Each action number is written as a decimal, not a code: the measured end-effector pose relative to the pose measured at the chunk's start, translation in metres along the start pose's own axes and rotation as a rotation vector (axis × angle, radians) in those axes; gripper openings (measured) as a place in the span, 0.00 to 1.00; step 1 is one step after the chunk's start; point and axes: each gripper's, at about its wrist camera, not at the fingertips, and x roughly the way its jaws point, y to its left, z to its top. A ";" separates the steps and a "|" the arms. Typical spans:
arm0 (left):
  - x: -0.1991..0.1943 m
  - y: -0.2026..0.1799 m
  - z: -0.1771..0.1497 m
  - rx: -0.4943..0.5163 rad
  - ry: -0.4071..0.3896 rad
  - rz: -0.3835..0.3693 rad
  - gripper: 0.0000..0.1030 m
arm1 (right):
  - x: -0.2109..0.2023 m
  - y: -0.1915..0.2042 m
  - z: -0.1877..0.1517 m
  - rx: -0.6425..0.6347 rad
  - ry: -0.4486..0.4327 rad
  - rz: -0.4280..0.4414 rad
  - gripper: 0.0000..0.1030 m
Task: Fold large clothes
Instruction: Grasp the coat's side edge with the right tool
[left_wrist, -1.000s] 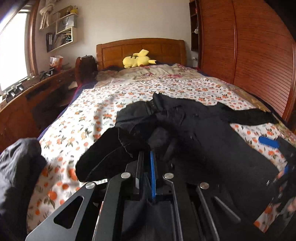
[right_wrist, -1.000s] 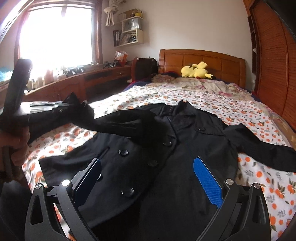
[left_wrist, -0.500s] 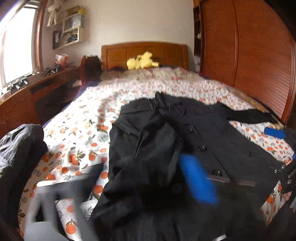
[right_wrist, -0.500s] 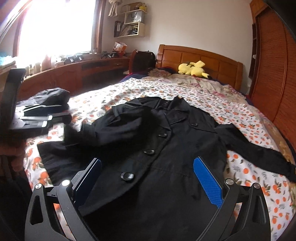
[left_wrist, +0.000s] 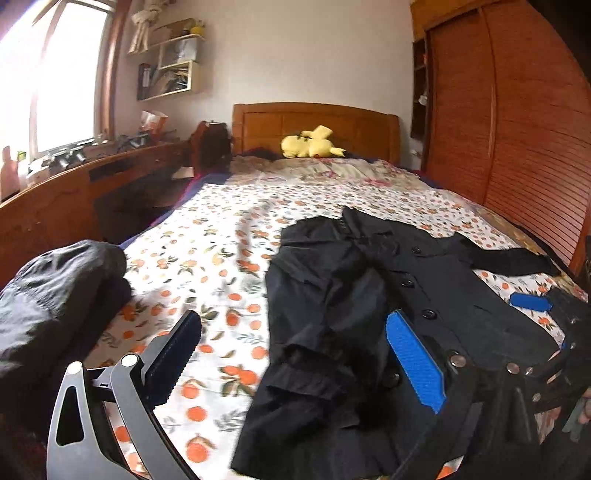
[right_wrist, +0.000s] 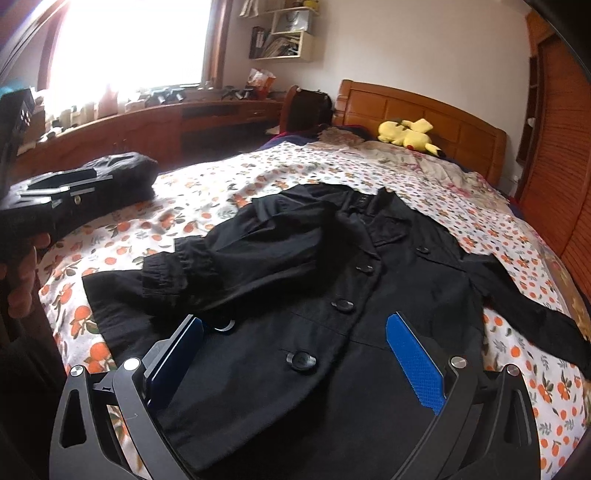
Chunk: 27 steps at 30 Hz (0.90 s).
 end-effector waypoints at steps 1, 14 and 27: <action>-0.003 0.007 0.000 -0.009 -0.004 0.007 0.98 | 0.004 0.007 0.002 -0.012 0.006 0.012 0.93; -0.023 0.050 0.002 -0.033 -0.037 0.090 0.98 | 0.073 0.091 0.029 -0.170 0.109 0.196 0.57; -0.024 0.061 0.002 -0.048 -0.038 0.093 0.98 | 0.115 0.132 0.020 -0.282 0.265 0.226 0.35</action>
